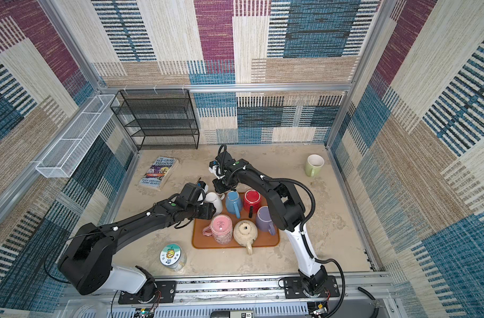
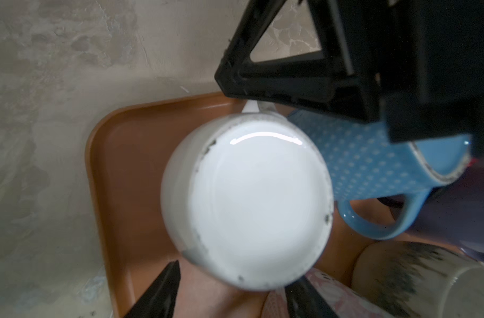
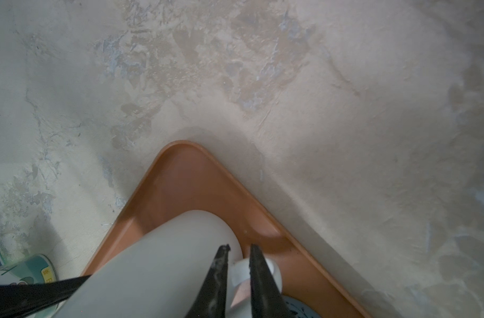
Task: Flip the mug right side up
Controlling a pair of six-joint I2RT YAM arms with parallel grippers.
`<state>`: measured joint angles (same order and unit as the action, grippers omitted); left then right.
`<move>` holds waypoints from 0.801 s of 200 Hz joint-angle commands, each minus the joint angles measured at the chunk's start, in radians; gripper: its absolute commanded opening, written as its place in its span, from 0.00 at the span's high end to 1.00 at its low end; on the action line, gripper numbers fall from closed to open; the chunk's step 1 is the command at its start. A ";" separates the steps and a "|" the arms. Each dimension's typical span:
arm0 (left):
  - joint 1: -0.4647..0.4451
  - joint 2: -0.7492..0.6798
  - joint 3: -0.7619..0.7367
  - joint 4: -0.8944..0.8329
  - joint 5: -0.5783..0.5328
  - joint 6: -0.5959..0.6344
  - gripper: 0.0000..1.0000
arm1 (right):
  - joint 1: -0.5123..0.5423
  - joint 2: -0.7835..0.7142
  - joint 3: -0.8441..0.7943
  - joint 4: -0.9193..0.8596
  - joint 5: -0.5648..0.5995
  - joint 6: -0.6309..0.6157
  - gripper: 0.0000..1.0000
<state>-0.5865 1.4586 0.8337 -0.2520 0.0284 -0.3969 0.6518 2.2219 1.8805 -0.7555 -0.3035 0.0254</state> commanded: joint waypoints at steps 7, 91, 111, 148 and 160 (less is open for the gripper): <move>0.008 -0.002 -0.004 -0.026 -0.052 0.008 0.36 | 0.009 -0.029 -0.026 0.023 0.025 0.002 0.82; 0.075 0.004 0.003 -0.040 -0.069 0.022 0.37 | 0.037 -0.081 -0.094 0.029 0.062 0.011 0.83; 0.080 0.005 0.014 -0.041 -0.061 0.030 0.37 | 0.042 -0.092 -0.106 0.031 0.069 0.011 0.84; 0.083 0.014 0.025 -0.053 -0.067 0.036 0.37 | 0.058 -0.115 -0.140 0.031 0.090 0.012 0.85; 0.083 0.013 0.027 -0.056 -0.068 0.036 0.37 | 0.060 -0.124 -0.155 0.029 0.100 0.013 0.84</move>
<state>-0.5049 1.4689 0.8490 -0.2893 -0.0265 -0.3901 0.7048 2.1189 1.7443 -0.7364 -0.2276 0.0299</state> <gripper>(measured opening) 0.633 0.155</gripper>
